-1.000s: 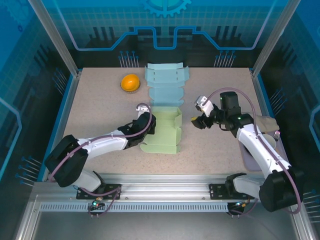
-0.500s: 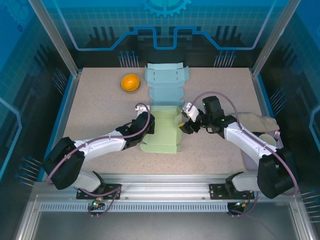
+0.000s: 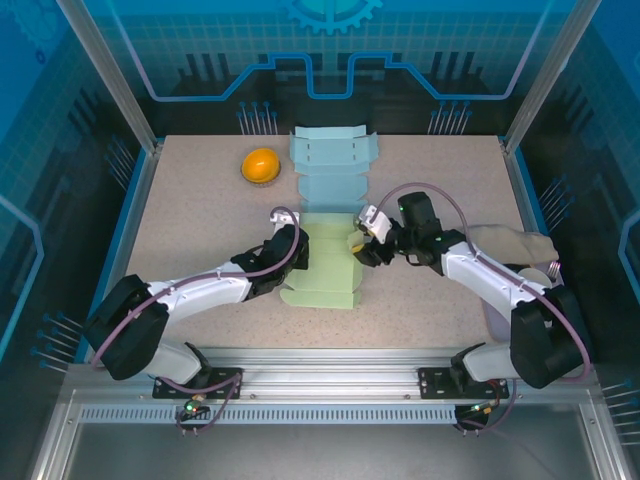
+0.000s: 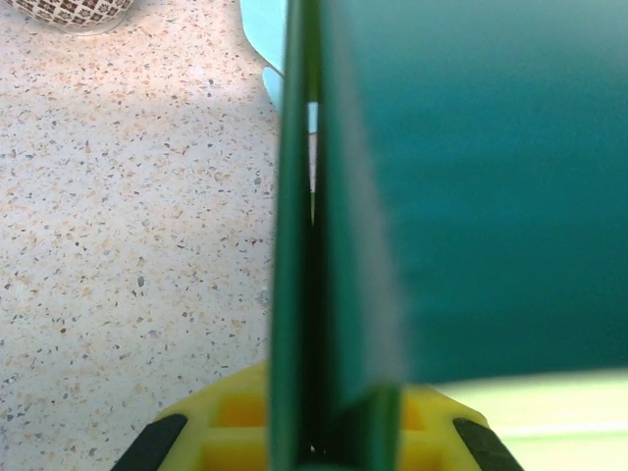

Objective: Fold the paper box

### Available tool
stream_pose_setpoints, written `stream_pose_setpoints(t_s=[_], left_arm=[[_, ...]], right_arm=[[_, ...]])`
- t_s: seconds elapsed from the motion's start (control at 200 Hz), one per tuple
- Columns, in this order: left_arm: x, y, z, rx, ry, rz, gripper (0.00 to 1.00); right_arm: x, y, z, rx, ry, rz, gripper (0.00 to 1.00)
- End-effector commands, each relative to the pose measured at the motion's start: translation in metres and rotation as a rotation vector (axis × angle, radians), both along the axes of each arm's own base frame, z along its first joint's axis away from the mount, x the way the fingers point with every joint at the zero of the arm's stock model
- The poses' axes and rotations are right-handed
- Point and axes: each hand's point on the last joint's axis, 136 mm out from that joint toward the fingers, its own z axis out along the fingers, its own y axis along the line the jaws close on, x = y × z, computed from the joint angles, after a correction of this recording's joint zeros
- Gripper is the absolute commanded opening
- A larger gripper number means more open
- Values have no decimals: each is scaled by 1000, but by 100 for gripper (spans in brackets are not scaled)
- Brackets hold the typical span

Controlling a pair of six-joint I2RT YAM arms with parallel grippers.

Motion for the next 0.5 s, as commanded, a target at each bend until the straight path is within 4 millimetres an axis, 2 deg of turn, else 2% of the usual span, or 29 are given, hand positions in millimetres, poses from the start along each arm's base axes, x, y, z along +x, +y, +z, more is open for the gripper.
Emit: stream_pose_setpoints(t_s=[0.0,0.095,0.115,0.335,0.495], left_arm=[[0,-4,2,-35,-4,-14,0],[0,-5,0,-41,4,-8,0],[0,-5,-1,-41,7,-4,0],[2,1,-9,-18,38,55,0],[2,-3,-10,-27,44,51,0]], right_arm=[[8,11,13,29,-34,-2,55],[8,15,13,31,-34,-2,54],[12,18,23,43,-55,-2,54],[16,29,24,50,-55,-20,52],[33,26,22,38,-74,-122,52]])
